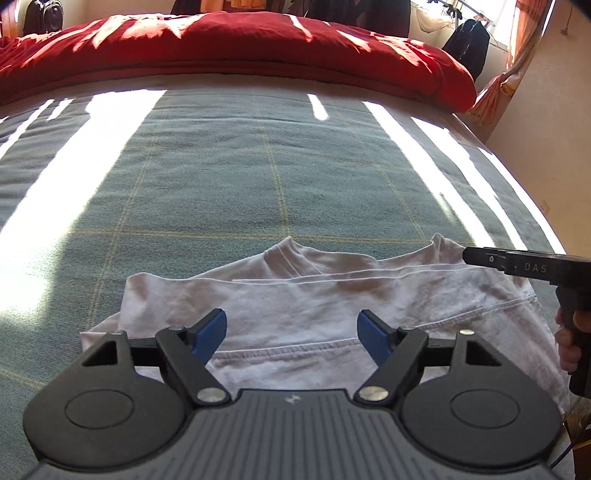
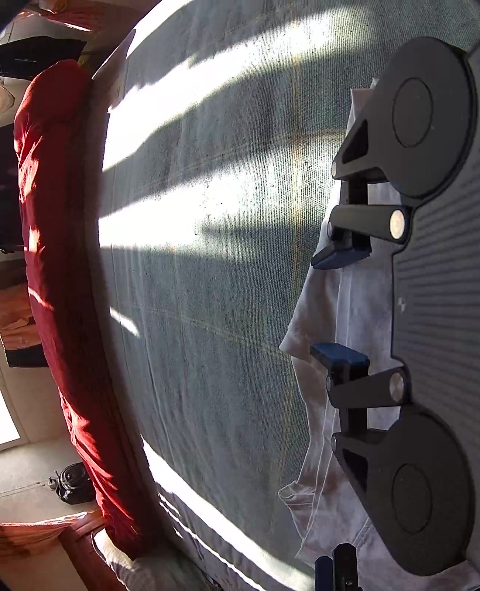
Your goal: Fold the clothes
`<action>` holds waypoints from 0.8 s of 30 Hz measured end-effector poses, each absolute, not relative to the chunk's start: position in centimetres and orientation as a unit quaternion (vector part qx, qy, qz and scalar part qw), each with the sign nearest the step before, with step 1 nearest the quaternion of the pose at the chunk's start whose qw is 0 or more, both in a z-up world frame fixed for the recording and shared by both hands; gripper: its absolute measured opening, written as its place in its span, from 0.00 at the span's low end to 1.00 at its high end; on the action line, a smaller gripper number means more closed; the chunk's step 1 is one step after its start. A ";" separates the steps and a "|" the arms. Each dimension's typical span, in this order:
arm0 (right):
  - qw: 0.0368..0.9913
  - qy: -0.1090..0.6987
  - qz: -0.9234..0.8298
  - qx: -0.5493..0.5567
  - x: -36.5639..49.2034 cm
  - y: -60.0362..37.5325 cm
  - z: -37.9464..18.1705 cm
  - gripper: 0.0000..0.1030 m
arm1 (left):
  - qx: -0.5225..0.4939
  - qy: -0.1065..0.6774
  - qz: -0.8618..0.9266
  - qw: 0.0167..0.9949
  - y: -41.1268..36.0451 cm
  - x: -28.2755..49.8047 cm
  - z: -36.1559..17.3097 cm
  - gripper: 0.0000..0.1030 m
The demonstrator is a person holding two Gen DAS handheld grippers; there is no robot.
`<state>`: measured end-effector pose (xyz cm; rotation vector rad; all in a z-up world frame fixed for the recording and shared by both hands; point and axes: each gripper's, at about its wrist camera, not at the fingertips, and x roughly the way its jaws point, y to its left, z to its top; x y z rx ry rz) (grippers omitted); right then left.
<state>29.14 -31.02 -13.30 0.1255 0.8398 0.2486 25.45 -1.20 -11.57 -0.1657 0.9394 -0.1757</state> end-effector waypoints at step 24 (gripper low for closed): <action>0.802 0.459 0.193 0.328 20.2 -35.9 -13.5 0.64 | -0.250 0.489 -0.098 0.830 1.7 19.1 -11.8 0.80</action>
